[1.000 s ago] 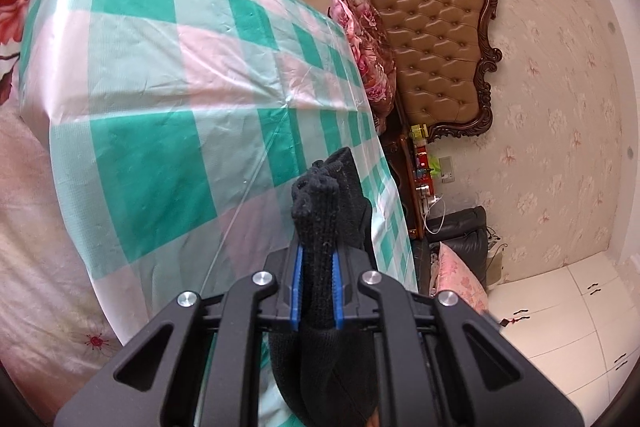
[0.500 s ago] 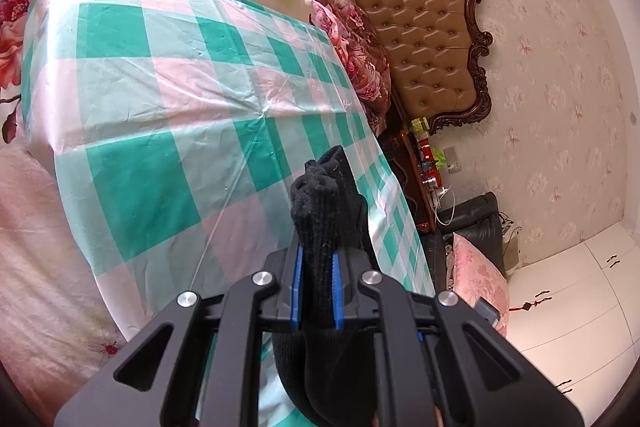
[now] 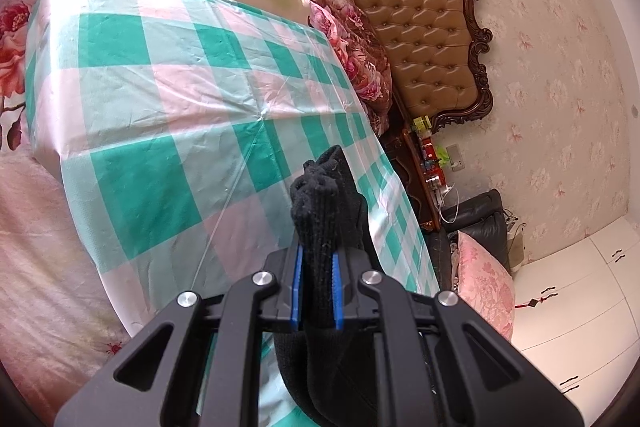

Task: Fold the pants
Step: 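Hold the cuffs up with the left tool while the right tool rests on the pants, then fold the held cuffs over toward the waistband with the left tool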

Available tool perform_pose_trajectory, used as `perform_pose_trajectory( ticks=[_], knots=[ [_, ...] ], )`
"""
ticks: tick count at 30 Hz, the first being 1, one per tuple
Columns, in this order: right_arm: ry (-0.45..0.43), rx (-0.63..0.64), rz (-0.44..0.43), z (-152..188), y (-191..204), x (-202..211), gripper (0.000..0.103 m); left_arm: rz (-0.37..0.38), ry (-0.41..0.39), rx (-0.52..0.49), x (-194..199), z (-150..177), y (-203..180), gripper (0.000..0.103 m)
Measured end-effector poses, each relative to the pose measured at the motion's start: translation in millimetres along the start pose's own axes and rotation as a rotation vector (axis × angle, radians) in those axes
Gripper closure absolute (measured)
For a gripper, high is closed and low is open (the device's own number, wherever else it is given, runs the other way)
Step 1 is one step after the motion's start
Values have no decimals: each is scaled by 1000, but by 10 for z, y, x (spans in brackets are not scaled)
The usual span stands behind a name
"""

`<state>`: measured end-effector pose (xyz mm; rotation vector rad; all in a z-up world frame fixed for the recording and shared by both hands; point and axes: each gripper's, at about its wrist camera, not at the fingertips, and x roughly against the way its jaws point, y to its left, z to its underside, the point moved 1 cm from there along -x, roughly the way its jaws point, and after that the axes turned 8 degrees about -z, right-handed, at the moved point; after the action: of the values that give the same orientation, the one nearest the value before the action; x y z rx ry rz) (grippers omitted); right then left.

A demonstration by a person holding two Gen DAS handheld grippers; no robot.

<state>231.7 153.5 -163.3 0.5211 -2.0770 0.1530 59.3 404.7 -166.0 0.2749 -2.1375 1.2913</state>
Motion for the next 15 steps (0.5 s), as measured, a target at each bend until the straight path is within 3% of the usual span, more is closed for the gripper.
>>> perform_pose_trajectory(
  ticks=[6, 9, 13, 15],
  knots=[
    [4, -31, -5, 32, -80, 75, 13, -23, -12, -37, 44, 4, -108, 92],
    [31, -85, -62, 38, -201, 134, 13, -63, -29, -95, 120, 19, -246, 92],
    [60, -216, -228, 47, -546, 335, 12, -178, -123, -339, 341, 162, -771, 92],
    [70, -309, -333, 75, -801, 457, 12, -254, -203, -566, 433, 460, -1260, 92]
  ],
)
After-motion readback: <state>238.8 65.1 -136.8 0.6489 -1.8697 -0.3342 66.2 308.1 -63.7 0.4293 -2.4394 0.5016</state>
